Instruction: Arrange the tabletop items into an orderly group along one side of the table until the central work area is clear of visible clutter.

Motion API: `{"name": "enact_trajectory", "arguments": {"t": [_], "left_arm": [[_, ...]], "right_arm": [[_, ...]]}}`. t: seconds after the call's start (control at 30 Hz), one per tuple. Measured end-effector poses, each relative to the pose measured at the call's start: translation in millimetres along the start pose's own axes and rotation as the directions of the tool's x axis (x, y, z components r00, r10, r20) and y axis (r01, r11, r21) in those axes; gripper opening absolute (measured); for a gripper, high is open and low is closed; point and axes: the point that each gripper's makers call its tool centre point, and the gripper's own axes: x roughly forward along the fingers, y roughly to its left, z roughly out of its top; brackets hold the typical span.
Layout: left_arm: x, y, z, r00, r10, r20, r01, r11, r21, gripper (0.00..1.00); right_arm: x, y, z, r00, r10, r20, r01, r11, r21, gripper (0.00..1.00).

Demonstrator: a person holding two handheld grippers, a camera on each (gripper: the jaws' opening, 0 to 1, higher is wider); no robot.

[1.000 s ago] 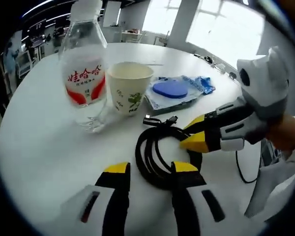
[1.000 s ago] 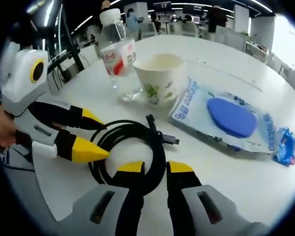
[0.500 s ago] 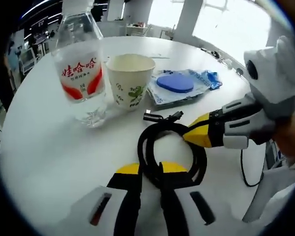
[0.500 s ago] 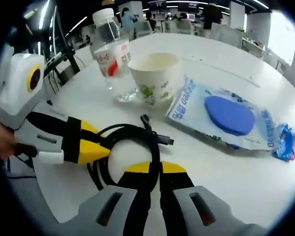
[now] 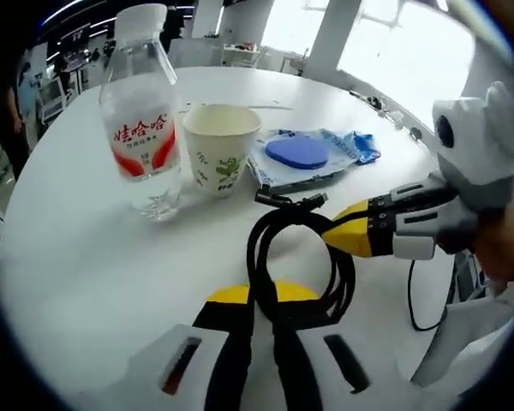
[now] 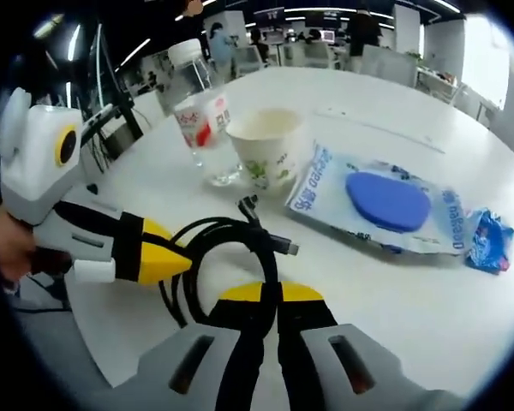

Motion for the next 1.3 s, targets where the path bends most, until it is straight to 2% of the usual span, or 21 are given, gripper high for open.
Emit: {"name": "enact_trajectory", "arguments": {"t": [0.3,0.77,0.97,1.3], "left_arm": [[-13,-14.6,18.4,0.999,-0.016,0.051,0.015,1.0,0.007,0.03],[-35,-49.1,75.5,0.989,-0.047,0.141,0.035,0.996,0.081,0.03],[-37,-69.0,93.5,0.984,-0.075,0.161,0.056,0.991,0.118,0.03],[-25,-122.0,123.6,0.974,-0.146,0.174,0.112,0.975,0.192,0.04]], "right_arm": [[-25,-5,14.4,0.998,-0.002,0.055,0.002,1.0,-0.001,0.01],[-77,-27,53.1,0.985,-0.037,0.166,0.041,0.999,-0.017,0.01],[-100,-43,61.3,0.976,-0.069,0.205,0.074,0.997,-0.018,0.0],[-144,-87,60.4,0.955,-0.145,0.257,0.144,0.989,0.024,0.0]]}}
